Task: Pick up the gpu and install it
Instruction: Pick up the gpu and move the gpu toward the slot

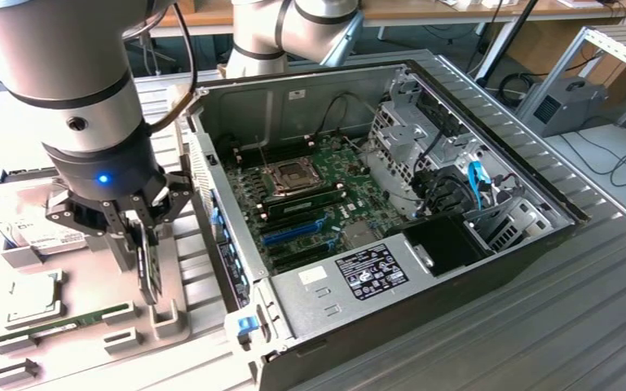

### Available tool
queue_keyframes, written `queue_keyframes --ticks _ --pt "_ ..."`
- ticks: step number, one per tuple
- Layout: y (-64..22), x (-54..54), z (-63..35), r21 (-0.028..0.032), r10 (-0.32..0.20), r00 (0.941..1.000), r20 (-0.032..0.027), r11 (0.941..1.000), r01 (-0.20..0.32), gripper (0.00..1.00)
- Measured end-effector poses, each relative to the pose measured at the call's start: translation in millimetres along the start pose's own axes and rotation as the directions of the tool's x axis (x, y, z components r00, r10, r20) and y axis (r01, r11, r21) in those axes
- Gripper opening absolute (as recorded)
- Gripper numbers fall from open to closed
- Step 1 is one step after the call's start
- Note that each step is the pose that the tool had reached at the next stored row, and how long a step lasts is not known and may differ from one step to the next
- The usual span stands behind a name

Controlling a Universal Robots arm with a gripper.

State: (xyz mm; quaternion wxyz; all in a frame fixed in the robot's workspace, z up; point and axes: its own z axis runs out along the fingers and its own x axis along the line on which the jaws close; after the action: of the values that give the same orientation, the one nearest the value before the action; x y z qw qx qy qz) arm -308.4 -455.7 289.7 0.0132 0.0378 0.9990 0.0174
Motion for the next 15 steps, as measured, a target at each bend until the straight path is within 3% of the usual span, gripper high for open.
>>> queue_keyframes --ticks 15 --pt "0.4 -0.1 -5.8 0.0000 0.000 1.0000 0.0000 1.0000 0.000 0.26"
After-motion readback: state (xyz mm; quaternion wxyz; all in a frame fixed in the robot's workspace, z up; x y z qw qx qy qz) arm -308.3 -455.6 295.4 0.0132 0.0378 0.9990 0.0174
